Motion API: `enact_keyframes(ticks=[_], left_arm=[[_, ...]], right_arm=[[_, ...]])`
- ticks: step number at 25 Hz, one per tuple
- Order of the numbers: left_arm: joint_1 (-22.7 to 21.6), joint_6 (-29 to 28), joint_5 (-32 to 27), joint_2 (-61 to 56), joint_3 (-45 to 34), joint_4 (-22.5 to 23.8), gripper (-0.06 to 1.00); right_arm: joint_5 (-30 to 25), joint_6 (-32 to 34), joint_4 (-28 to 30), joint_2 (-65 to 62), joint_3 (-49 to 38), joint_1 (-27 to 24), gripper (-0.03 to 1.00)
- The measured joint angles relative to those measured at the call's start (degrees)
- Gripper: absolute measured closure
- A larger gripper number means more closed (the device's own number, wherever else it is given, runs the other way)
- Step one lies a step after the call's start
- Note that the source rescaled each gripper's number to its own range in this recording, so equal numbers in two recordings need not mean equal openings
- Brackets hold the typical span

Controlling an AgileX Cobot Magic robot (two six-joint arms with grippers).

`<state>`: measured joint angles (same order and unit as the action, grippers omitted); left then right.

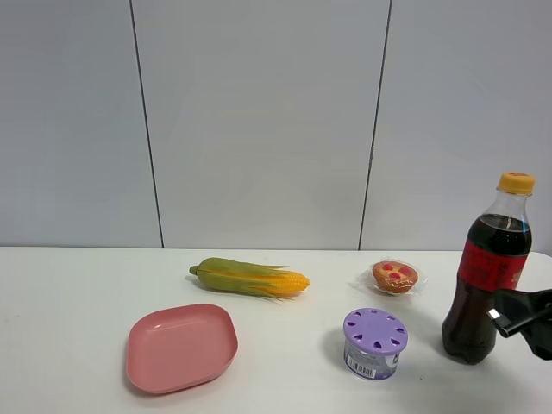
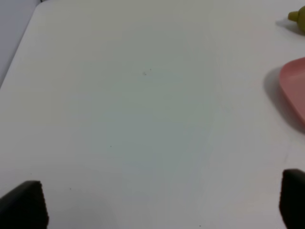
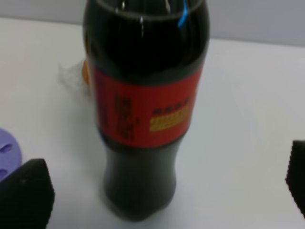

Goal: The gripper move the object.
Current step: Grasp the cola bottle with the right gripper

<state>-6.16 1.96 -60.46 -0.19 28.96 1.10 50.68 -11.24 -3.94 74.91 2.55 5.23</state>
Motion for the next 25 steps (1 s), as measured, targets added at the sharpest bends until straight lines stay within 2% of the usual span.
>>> enact_keyframes(ticks=[6,18,23,25], left_arm=[[0.0,0.0,0.0,0.0,0.0,0.0,-0.06],[0.0,0.0,0.0,0.0,0.0,0.0,-0.06],[0.0,0.0,0.0,0.0,0.0,0.0,-0.06],[0.0,0.0,0.0,0.0,0.0,0.1,-0.06]], right_arm=[[1.8,-2.9,-1.9,0.3,0.0,0.0,-0.03],[6.3,-3.9,-4.9,0.6,0.0,0.0,-0.03],[9.8,-3.9,-4.5,7.2,0.5,0.0,0.00],[13.4,-3.7,-3.8,11.3,0.9,0.0,0.00]])
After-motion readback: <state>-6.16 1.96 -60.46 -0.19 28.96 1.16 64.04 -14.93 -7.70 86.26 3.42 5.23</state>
